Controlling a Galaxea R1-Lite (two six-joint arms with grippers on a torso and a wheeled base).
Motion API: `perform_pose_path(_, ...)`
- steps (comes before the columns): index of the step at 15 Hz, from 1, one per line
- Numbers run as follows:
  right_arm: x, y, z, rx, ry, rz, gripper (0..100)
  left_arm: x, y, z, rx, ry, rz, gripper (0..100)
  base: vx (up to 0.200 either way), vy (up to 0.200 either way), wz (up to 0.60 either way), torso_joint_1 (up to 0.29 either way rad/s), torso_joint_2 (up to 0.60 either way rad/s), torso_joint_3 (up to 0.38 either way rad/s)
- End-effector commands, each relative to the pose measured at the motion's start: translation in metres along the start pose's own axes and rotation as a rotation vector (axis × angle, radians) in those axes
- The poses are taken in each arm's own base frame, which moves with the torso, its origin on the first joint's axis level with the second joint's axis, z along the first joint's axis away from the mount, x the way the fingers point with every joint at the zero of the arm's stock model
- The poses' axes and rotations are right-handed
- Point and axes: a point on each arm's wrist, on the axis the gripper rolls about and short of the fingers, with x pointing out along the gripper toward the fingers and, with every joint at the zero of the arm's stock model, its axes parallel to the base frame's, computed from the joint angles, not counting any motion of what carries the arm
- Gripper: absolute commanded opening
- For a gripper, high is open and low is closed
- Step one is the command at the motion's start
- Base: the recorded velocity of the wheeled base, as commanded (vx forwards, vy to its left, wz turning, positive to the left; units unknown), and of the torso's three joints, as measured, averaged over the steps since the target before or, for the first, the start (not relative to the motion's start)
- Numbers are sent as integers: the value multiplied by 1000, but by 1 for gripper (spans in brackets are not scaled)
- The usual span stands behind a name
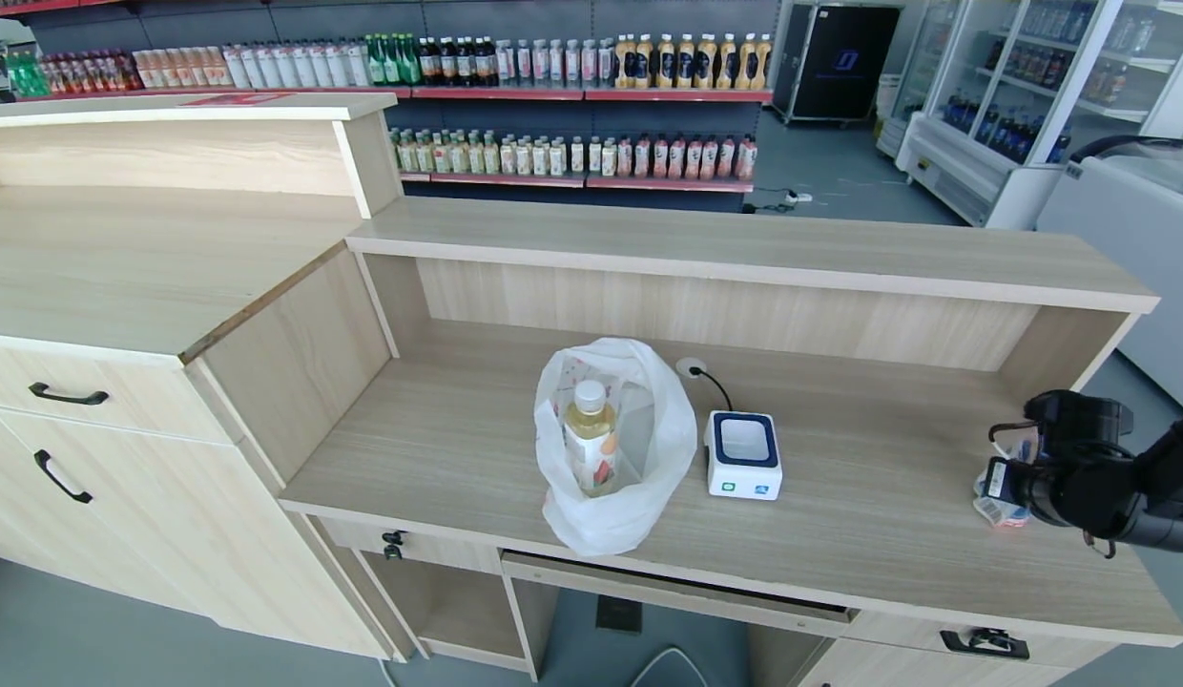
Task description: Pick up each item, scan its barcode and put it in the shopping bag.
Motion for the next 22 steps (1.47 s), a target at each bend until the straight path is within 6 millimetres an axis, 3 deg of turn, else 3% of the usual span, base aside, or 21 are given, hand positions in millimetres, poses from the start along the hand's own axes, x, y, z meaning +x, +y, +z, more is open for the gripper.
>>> perform_pose_path(1,-19,0,11,7,-32,57,0,0,0,0,0,-1,0,100,0,0,0,0,0,0)
perform_pose_path(3,-79,-10,45,5,-119,395,0,0,0,0,0,-1,0,100,0,0,0,0,0,0)
perform_pose_path(4,-101,-13,54,-12,-129,476,0,0,0,0,0,-1,0,100,0,0,0,0,0,0)
perform_pose_path(5,-137,-20,68,-54,-143,618,0,0,0,0,0,-1,0,100,0,0,0,0,0,0)
perform_pose_path(9,-215,-36,94,-130,-255,1108,0,0,0,0,0,-1,0,100,0,0,0,0,0,0)
perform_pose_path(11,-239,-38,104,-138,-277,1246,0,0,0,0,0,-1,0,100,0,0,0,0,0,0)
perform_pose_path(13,-276,-25,119,-119,-252,1383,0,0,0,0,0,-1,0,100,0,0,0,0,0,0)
perform_pose_path(17,-330,-8,120,-173,-210,1544,0,0,0,0,0,-1,0,100,0,0,0,0,0,0)
perform_pose_path(22,-359,-3,111,-221,-200,1640,0,0,0,0,0,-1,0,100,0,0,0,0,0,0)
